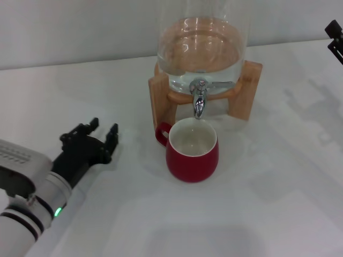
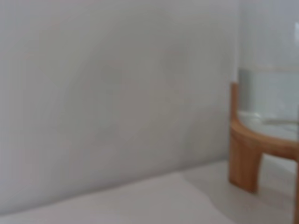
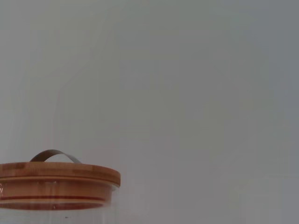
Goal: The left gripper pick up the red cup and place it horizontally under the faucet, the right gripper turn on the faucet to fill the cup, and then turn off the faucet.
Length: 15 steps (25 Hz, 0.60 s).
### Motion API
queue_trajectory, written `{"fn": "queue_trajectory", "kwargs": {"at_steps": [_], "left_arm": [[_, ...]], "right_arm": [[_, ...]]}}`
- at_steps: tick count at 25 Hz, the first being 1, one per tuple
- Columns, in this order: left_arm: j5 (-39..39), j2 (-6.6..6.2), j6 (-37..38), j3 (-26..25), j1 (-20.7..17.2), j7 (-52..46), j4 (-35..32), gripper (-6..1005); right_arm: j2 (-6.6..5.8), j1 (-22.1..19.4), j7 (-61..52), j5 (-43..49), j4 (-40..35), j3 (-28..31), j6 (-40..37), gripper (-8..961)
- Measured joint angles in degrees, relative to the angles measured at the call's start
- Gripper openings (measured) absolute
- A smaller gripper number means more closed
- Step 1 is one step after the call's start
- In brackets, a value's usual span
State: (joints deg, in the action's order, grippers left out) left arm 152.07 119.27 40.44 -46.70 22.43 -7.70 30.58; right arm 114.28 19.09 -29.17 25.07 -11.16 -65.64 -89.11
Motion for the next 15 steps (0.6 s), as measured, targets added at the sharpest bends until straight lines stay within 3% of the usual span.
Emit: {"fn": "queue_trajectory", "kwargs": {"at_steps": [9, 15], "left_arm": [[-0.07, 0.00, 13.67, -6.23, -5.08, 1.20, -0.60, 454], [-4.40, 0.33, 27.78, -7.90, -10.83, 5.60, -1.31, 454]], "right_arm": [[-0.03, -0.11, 0.00, -0.37, 0.00, 0.10, 0.00, 750], [0.36, 0.10, -0.54, -0.47, 0.13, 0.17, 0.38, 750]]}}
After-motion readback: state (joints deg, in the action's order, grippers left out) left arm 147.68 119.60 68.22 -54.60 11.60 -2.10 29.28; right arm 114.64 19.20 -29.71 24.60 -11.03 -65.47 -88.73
